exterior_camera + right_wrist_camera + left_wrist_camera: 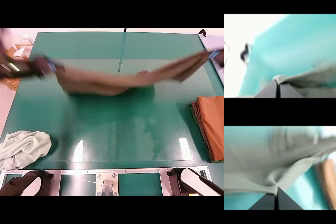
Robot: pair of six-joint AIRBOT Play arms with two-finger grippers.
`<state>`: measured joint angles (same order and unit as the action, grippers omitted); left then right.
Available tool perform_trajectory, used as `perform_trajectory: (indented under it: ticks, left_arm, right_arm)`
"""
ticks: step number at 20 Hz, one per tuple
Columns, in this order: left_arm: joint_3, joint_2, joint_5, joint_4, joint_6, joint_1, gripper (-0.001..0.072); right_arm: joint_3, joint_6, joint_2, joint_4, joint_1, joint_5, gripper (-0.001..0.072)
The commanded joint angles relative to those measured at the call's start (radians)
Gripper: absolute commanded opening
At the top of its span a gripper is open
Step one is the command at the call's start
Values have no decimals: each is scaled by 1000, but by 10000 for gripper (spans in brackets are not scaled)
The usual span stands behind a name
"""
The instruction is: Fold the shirts.
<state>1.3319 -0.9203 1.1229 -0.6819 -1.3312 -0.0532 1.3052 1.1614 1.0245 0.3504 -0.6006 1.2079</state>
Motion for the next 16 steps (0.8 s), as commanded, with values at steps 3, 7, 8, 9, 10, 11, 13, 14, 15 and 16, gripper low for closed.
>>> perform_trajectory:
  ticks: [3,7,8,9,10,11,13,14,15,16]
  left_arm:
    - [655,48,-50,-83,-60,0,21]
    - [831,65,-59,-248,-111,0,21]
    - [827,68,-40,-300,-124,0,22]
    - [812,71,-17,-352,-140,0,21]
    - [793,70,8,-399,-146,0,22]
    - [759,70,29,-443,-158,0,22]
    - [661,68,76,-496,-157,0,22]
    - [601,65,94,-501,-153,0,22]
    - [520,63,92,-501,-152,0,22]
    - [434,63,74,-500,-148,0,22]
  right_arm:
    - [298,122,-322,-96,-122,-194,14]
    - [429,175,-424,-23,-201,-249,15]
    - [435,192,-432,11,-201,-247,15]
    - [435,193,-437,36,-201,-240,15]
    - [433,193,-437,67,-201,-222,15]
    - [424,193,-437,103,-201,-200,15]
    - [352,192,-436,123,-201,-154,15]
    - [281,190,-437,122,-200,-136,15]
    - [198,188,-437,122,-200,-124,15]
    - [93,165,-437,121,-188,-122,15]
